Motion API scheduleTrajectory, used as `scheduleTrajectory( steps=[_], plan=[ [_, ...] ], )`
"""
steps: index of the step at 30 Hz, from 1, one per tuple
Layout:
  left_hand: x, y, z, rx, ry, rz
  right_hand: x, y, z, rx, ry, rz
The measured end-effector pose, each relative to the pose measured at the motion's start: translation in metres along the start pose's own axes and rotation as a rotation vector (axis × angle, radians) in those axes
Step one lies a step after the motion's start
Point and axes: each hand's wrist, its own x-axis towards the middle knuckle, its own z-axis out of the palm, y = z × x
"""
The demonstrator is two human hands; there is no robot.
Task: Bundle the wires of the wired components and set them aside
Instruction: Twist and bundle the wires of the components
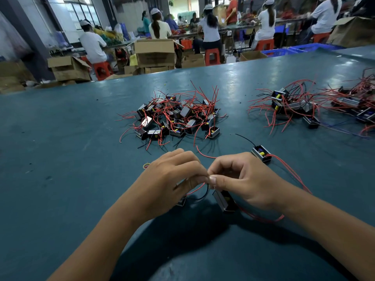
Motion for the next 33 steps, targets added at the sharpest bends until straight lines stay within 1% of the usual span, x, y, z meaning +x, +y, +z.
scheduleTrajectory(
  steps=[2,4,7,11,12,13,14,15,17,18,20,21,23,28,33],
  plan=[
    [-0.001,0.003,0.002,-0.099,-0.003,-0.094,0.000,0.001,0.000,-0.013,0.020,-0.008],
    [-0.002,0.007,0.004,-0.234,-0.003,-0.228,0.000,0.001,0.000,-0.079,0.048,-0.036],
    [0.001,0.014,0.007,-0.516,-0.003,-0.484,-0.001,-0.001,-0.001,-0.227,0.091,-0.100],
    [0.007,0.022,0.014,-0.953,0.048,-0.884,-0.003,-0.003,0.000,-0.348,0.127,-0.173],
    [0.007,0.024,0.015,-1.026,0.048,-0.948,-0.003,-0.003,0.001,-0.363,0.130,-0.186],
    [0.008,0.023,0.015,-1.035,0.053,-0.965,-0.003,-0.003,0.001,-0.368,0.133,-0.192],
    [0.007,0.021,0.015,-0.967,0.072,-0.930,-0.003,-0.003,0.001,-0.366,0.136,-0.190],
    [0.006,0.018,0.014,-0.838,0.100,-0.850,-0.002,-0.002,0.000,-0.360,0.139,-0.179],
    [0.003,0.010,0.006,-0.521,0.174,-0.613,-0.002,-0.002,0.000,-0.348,0.151,-0.156],
    [0.002,0.005,0.000,-0.410,0.181,-0.483,-0.002,-0.001,-0.001,-0.348,0.156,-0.152],
    [-0.001,-0.001,-0.007,-0.224,0.136,-0.243,-0.001,-0.001,-0.001,-0.348,0.155,-0.150],
    [-0.003,-0.003,-0.008,-0.174,0.110,-0.171,-0.002,-0.002,-0.001,-0.345,0.150,-0.153],
    [-0.003,-0.004,-0.007,-0.141,0.103,-0.111,-0.002,-0.003,-0.002,-0.346,0.129,-0.157],
    [-0.001,-0.004,-0.002,-0.031,0.163,0.000,-0.002,-0.002,-0.001,-0.337,0.095,-0.150],
    [0.001,-0.003,0.000,-0.014,0.156,0.017,-0.001,-0.003,0.000,-0.341,0.101,-0.180]
  ],
)
